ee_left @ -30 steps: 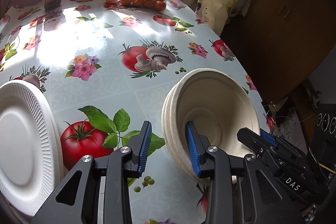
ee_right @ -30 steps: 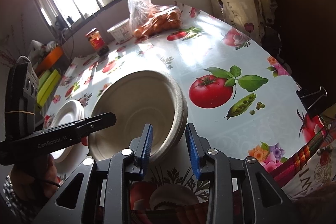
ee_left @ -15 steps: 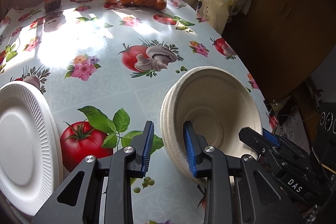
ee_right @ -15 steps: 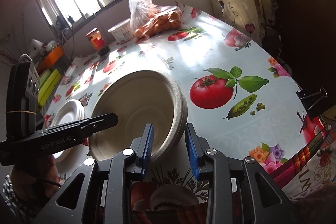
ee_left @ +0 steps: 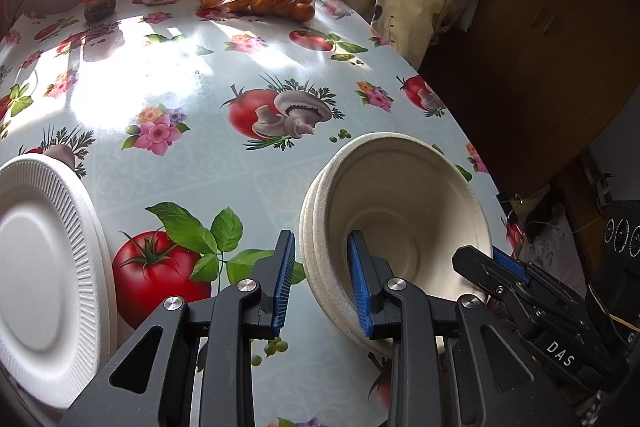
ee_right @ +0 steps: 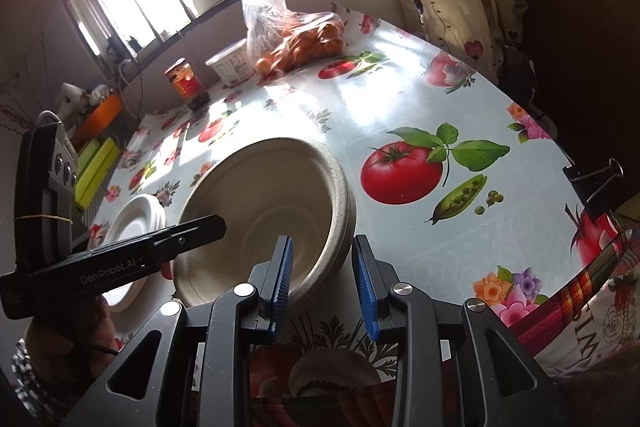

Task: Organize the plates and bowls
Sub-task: 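Close the left gripper on the rim of the bowl stack, then carry the bowl stack with the left gripper over the white plate stack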

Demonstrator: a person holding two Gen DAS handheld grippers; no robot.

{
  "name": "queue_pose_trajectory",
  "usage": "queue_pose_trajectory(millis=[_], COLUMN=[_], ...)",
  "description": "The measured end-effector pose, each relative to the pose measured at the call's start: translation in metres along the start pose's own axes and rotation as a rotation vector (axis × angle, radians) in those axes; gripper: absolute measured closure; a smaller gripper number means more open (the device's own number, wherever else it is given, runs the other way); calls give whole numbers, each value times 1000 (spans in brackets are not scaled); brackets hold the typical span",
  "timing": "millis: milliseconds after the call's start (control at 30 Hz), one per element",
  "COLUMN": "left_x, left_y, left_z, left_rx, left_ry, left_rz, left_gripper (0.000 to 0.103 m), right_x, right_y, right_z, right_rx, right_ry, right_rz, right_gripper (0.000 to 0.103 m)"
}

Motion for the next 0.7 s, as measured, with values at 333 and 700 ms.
queue_pose_trajectory(millis=[333,700], left_x=[3,4], left_y=[-2,-3], left_z=[1,1], left_rx=[0,4], left_ry=[-6,-9], left_rz=[8,3], left_gripper=[75,80], right_x=[3,6], right_y=[0,-5], right_z=[1,1], right_rx=[4,-2], right_ry=[-2,-9], right_rz=[-2,12], right_gripper=[73,78])
Point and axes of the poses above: each gripper's, at about its wrist camera, not at the fingertips, and x roughly against the way its jaws point, y to its left, z to its underside, the point moved 10 cm from there along -x, roughly the way its jaws point, and after that the axes turned 10 degrees about -z, right-handed, at the moved point
